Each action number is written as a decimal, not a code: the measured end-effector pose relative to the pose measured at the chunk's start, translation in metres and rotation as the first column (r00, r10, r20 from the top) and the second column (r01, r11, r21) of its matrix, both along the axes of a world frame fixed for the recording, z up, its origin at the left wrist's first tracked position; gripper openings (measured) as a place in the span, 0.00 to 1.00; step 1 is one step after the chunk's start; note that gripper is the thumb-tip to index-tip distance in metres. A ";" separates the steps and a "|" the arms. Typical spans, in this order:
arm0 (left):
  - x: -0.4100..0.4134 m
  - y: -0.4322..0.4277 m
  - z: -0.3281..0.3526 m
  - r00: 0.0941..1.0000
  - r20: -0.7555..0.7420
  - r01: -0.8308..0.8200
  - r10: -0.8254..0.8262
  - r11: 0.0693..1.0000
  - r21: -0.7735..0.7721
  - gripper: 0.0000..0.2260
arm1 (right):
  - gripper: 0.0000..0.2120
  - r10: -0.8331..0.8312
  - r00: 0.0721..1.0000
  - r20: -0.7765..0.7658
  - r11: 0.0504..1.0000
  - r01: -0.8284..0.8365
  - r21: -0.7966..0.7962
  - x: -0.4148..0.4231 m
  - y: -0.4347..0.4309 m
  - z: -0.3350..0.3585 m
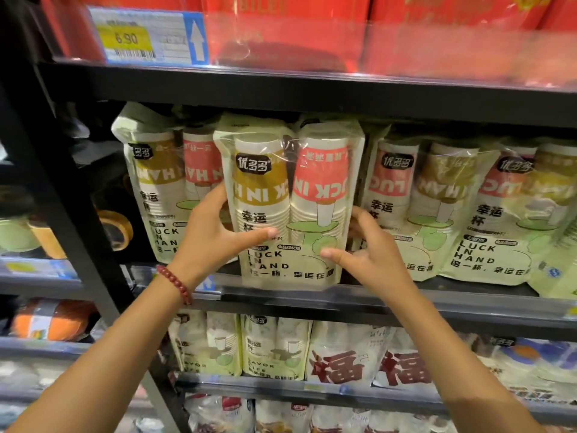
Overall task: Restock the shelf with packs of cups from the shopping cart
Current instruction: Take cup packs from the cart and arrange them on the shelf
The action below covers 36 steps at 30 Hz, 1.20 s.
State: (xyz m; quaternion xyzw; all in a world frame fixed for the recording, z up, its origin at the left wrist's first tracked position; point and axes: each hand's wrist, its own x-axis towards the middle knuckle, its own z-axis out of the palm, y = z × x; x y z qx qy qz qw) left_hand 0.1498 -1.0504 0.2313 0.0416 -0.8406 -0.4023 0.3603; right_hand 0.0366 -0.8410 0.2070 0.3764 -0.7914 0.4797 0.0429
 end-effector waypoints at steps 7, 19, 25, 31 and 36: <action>0.006 -0.002 0.002 0.997 0.072 0.023 -0.020 0.999 -0.042 0.32 | 0.40 -0.042 0.994 -0.103 0.993 0.053 0.105 0.006 -0.012 0.011; 0.010 -0.074 -0.028 0.833 0.189 -0.539 0.520 0.840 0.062 0.50 | 0.34 -0.126 0.992 0.012 0.992 0.125 0.019 -0.004 -0.005 -0.005; -0.004 -0.084 -0.031 0.865 0.135 -0.497 0.483 0.861 0.105 0.55 | 0.35 -0.147 0.988 0.034 0.989 0.146 0.026 -0.010 0.008 -0.003; -0.011 -0.069 -0.036 0.847 0.104 -0.531 0.522 0.842 0.099 0.58 | 0.37 -0.122 0.991 -0.062 0.991 0.125 0.056 -0.006 0.008 0.006; -0.017 -0.065 -0.043 0.779 0.237 -0.602 0.581 0.799 0.019 0.54 | 0.38 -0.076 0.995 -0.067 0.995 0.080 0.061 -0.004 0.005 0.011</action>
